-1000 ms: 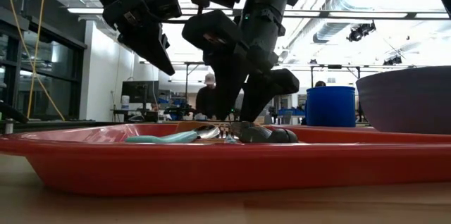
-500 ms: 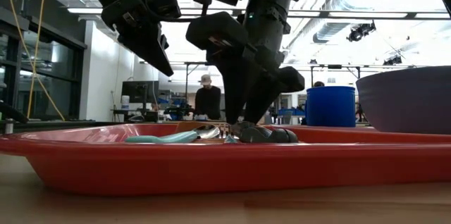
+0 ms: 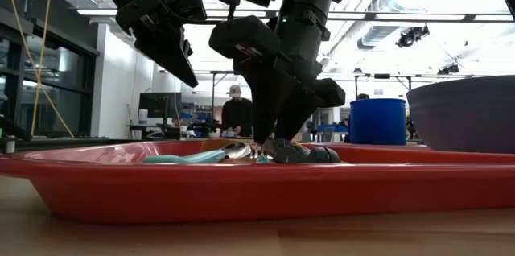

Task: Set up tray
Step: Adjust the knife on the orange napkin

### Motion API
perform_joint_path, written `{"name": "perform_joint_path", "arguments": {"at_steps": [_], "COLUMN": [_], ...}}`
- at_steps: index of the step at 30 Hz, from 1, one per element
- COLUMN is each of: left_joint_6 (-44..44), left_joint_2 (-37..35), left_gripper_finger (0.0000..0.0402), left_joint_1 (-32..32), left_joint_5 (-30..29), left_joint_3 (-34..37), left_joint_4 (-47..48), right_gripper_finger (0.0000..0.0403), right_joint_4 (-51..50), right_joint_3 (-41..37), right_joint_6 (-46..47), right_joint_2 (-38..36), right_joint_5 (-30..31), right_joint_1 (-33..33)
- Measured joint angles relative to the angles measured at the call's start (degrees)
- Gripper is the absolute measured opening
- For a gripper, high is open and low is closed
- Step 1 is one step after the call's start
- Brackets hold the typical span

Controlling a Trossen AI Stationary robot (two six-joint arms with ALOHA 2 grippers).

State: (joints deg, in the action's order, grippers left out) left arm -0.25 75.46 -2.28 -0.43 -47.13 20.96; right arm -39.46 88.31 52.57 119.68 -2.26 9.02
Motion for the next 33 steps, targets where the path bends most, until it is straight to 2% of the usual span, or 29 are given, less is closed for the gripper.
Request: {"name": "perform_joint_path", "arguments": {"at_steps": [6,18,33], "left_joint_6": [0.00,-0.02,0.00], "left_joint_2": [0.00,0.00,0.00], "left_gripper_finger": [0.0044,0.0044,0.0044], "left_joint_1": [0.00,0.00,0.00], "left_joint_5": [0.00,0.00,0.00], "left_joint_3": [0.00,0.00,-0.02], "left_joint_4": [0.03,0.11,0.19], "right_gripper_finger": [0.0112,0.0007,0.0000], "right_joint_4": [-0.16,0.91,1.12], "right_joint_3": [0.00,0.00,0.00], "right_joint_6": [-0.06,-2.04,-1.61], "right_joint_2": [0.00,0.00,0.00], "right_joint_5": [-0.48,-0.49,-1.12], "right_joint_1": [0.04,0.02,0.15]}}
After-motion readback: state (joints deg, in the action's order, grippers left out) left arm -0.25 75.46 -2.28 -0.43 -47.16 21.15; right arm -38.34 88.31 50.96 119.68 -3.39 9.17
